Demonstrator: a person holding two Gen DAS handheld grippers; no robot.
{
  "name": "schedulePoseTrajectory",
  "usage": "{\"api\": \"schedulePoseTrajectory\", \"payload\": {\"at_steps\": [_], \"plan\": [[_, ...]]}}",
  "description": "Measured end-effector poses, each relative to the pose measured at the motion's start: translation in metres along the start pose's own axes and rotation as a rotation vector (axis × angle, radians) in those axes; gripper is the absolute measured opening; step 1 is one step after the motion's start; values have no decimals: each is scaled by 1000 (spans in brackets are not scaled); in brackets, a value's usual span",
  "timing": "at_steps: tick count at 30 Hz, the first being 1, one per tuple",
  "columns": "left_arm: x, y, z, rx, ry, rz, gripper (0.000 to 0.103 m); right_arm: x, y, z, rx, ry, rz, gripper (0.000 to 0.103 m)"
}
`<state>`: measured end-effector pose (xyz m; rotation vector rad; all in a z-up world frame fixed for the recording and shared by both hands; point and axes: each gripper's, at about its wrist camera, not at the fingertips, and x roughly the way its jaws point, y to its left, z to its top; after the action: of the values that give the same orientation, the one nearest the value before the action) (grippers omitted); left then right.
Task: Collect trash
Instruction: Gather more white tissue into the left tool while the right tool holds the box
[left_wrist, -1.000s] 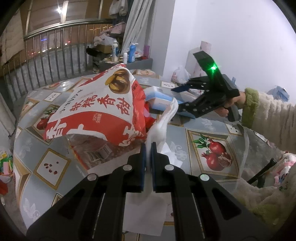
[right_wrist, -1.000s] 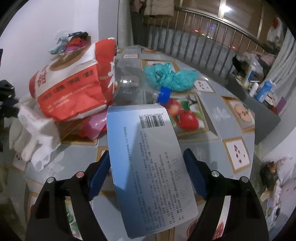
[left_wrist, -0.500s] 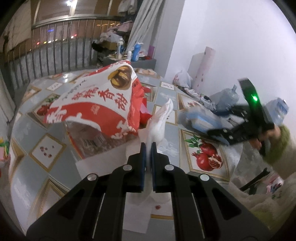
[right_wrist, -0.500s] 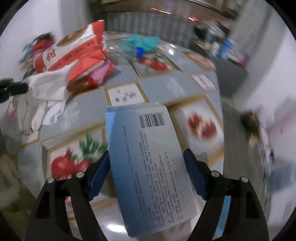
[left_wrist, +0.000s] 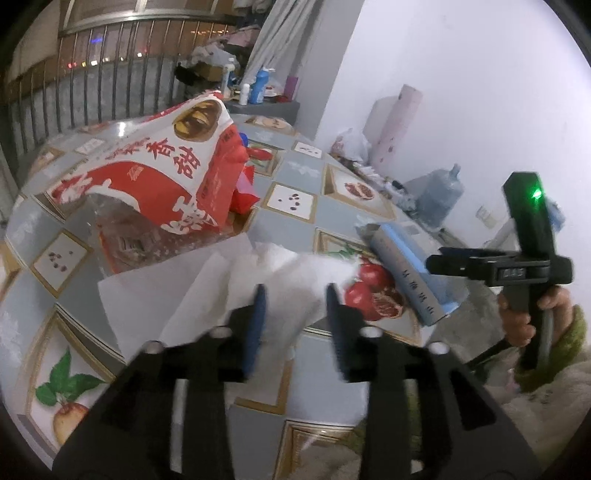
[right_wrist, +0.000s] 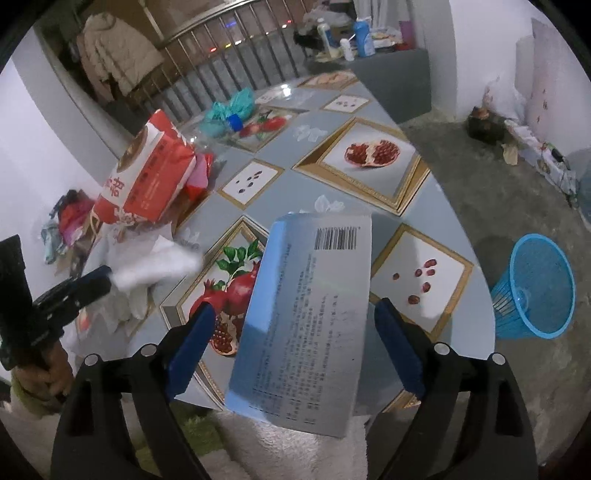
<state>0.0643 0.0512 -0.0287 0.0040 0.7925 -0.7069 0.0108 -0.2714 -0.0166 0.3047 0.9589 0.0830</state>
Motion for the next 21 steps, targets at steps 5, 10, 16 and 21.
{"api": "schedulePoseTrajectory", "payload": {"at_steps": [5, 10, 16, 21], "plan": [[12, -10, -1, 45, 31, 97, 45, 12, 3, -4, 25, 19, -39, 87], [21, -13, -1, 65, 69, 167, 48, 21, 12, -9, 27, 20, -77, 87], [7, -6, 1, 27, 24, 181, 62, 27, 21, -10, -14, 19, -145, 87], [6, 1, 0, -5, 25, 199, 65, 26, 19, -12, -33, 10, -174, 84]]}}
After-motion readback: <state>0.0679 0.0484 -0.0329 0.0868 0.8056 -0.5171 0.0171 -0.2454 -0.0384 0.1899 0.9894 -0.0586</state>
